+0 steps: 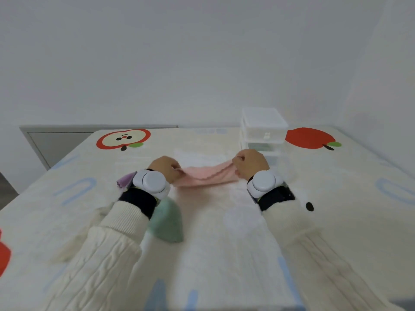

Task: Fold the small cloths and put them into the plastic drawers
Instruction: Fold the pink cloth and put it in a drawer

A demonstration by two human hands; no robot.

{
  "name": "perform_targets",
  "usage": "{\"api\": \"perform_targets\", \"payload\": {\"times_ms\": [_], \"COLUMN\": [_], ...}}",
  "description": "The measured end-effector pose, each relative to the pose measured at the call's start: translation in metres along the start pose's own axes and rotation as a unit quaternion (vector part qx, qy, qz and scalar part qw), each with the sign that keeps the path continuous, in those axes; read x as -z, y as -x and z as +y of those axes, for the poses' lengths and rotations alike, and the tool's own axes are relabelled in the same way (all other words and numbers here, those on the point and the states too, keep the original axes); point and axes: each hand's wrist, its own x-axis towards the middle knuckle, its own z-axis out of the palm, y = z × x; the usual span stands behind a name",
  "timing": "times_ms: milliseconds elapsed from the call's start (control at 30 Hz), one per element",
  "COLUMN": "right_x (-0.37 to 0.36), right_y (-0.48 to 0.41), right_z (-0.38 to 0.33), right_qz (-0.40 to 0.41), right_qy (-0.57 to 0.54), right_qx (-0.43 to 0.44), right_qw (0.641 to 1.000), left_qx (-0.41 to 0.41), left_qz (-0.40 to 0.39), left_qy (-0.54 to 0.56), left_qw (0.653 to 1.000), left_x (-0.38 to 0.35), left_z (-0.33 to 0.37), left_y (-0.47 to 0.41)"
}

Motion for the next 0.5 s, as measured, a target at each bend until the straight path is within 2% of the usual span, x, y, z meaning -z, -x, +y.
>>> {"api": "perform_targets", "payload": {"times_ms": [100, 233, 334, 434, 500], "right_x": [-0.003, -0.011, -0.020, -0.024, -0.026], "right_y": [0.006, 0.011, 0.011, 0.009, 0.006], "right_z": [-0.005, -0.004, 0.005, 0.008, 0.007], "right_qz": [-0.050, -0.094, -0.112, -0.090, -0.065], "right_qy": [0.070, 0.122, 0.128, 0.143, 0.147], "right_qx": [-0.014, -0.050, -0.072, -0.069, -0.053], "right_qw": [0.996, 0.987, 0.983, 0.983, 0.986], "left_qx": [0.003, -0.002, 0.009, 0.024, 0.036], "left_qz": [-0.083, -0.064, -0.063, -0.081, -0.059], "left_qy": [-0.027, -0.066, -0.025, -0.004, -0.012], "left_qw": [0.996, 0.996, 0.998, 0.996, 0.998], "left_x": [-0.009, -0.017, -0.017, -0.017, -0.017], "left_z": [-0.010, -0.021, -0.022, -0.022, -0.022], "left_y": [0.008, 0.010, 0.010, 0.002, -0.006]}}
